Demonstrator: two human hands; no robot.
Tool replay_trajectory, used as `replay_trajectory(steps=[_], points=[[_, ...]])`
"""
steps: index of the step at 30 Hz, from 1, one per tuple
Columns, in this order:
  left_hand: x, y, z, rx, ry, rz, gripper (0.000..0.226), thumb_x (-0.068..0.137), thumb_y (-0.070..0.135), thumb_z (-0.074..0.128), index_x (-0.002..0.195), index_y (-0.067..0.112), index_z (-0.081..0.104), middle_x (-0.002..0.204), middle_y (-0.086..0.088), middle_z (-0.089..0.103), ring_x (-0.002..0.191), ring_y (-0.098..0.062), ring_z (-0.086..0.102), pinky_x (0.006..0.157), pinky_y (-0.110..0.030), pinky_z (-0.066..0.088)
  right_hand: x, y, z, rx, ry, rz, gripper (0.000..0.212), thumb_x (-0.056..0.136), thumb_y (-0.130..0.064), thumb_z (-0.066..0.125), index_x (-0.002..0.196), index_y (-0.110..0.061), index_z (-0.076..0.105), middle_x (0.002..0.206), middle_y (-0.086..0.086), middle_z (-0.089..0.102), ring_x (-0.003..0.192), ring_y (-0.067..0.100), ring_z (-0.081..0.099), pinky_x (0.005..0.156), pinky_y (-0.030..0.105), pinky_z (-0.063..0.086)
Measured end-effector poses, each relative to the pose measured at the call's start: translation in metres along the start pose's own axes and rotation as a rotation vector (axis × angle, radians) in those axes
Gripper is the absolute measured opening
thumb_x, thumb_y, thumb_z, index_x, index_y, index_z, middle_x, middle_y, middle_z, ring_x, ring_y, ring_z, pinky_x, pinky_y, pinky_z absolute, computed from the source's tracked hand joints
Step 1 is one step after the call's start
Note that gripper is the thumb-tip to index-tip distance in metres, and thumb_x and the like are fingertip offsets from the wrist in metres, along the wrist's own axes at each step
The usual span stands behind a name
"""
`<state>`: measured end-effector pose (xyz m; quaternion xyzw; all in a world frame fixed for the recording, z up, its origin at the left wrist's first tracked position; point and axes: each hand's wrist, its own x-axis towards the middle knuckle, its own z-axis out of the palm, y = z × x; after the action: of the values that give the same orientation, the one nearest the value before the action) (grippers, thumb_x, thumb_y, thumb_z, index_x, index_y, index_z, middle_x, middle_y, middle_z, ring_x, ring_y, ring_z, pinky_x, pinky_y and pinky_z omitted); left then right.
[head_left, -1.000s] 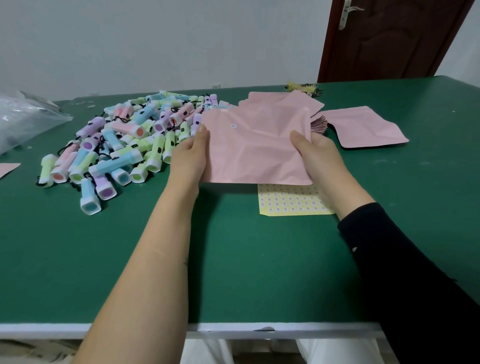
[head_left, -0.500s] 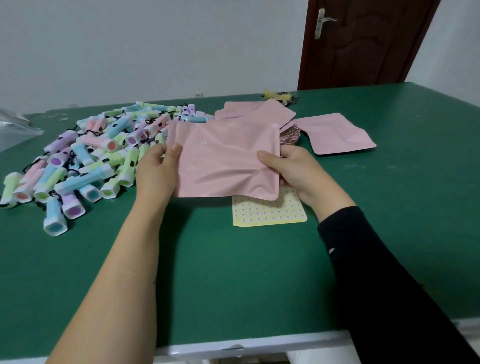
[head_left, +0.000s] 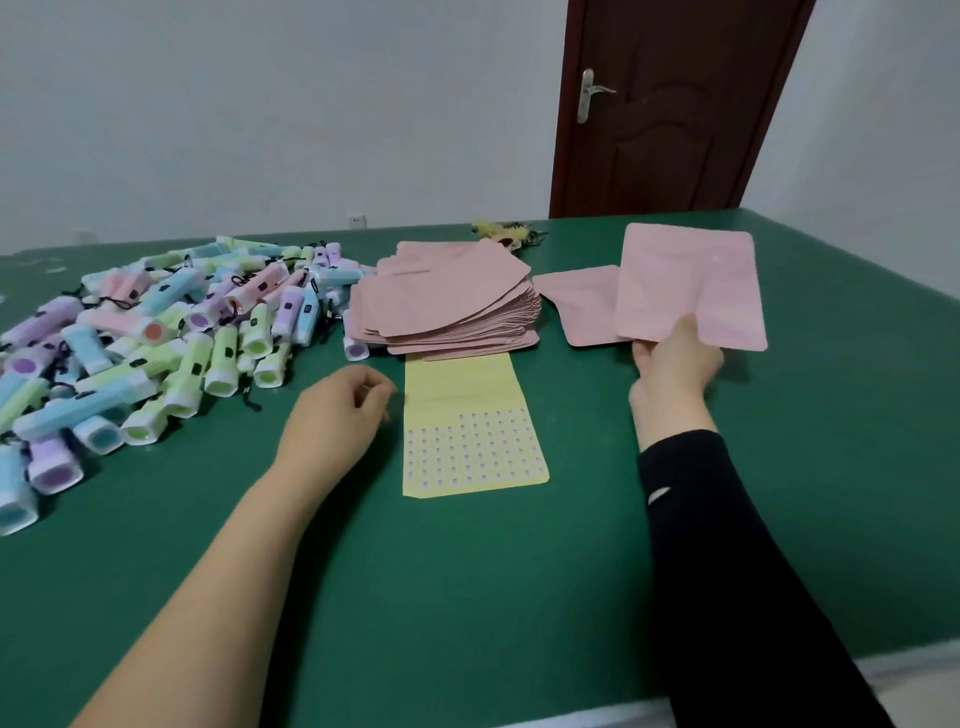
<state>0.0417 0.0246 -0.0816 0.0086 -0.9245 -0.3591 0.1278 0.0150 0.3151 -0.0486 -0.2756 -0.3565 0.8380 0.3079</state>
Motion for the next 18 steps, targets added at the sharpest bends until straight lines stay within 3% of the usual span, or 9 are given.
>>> replay_trajectory(steps=[2, 6, 12, 18], points=[[-0.002, 0.002, 0.003, 0.076, -0.052, 0.015, 0.016, 0.096, 0.032, 0.053, 0.084, 0.035, 0.063, 0.069, 0.016, 0.067, 0.071, 0.001, 0.058, 0.056, -0.024, 0.036, 0.004, 0.004, 0.008, -0.070, -0.024, -0.041, 0.018, 0.098, -0.007, 0.041, 0.112, -0.014, 0.050, 0.097, -0.007, 0.058, 0.081, 0.010, 0.059, 0.064, 0.026, 0.058], [-0.001, 0.001, 0.001, 0.061, -0.075, 0.004, 0.017, 0.097, 0.031, 0.053, 0.085, 0.036, 0.064, 0.069, 0.017, 0.067, 0.070, 0.003, 0.058, 0.055, -0.023, 0.035, 0.006, 0.015, 0.018, -0.261, -0.117, -0.088, 0.024, 0.097, -0.006, 0.042, 0.117, -0.007, 0.056, 0.117, 0.005, 0.064, 0.106, 0.025, 0.063, 0.096, 0.045, 0.053], [-0.002, 0.003, 0.004, 0.118, -0.124, 0.027, 0.017, 0.098, 0.029, 0.050, 0.094, 0.034, 0.066, 0.076, 0.015, 0.066, 0.074, -0.001, 0.058, 0.058, -0.024, 0.039, 0.017, 0.038, 0.035, -0.403, -0.214, -0.093, 0.013, 0.097, -0.014, 0.048, 0.103, -0.005, 0.056, 0.110, 0.008, 0.064, 0.104, 0.032, 0.064, 0.088, 0.051, 0.056], [-0.001, 0.004, 0.004, 0.159, -0.144, 0.044, 0.017, 0.099, 0.029, 0.049, 0.098, 0.036, 0.065, 0.078, 0.015, 0.064, 0.068, -0.003, 0.056, 0.054, -0.025, 0.036, 0.026, 0.051, 0.034, -0.710, -0.179, -0.207, 0.030, 0.099, -0.023, 0.049, 0.107, 0.005, 0.056, 0.105, 0.015, 0.064, 0.101, 0.038, 0.063, 0.089, 0.049, 0.052]])
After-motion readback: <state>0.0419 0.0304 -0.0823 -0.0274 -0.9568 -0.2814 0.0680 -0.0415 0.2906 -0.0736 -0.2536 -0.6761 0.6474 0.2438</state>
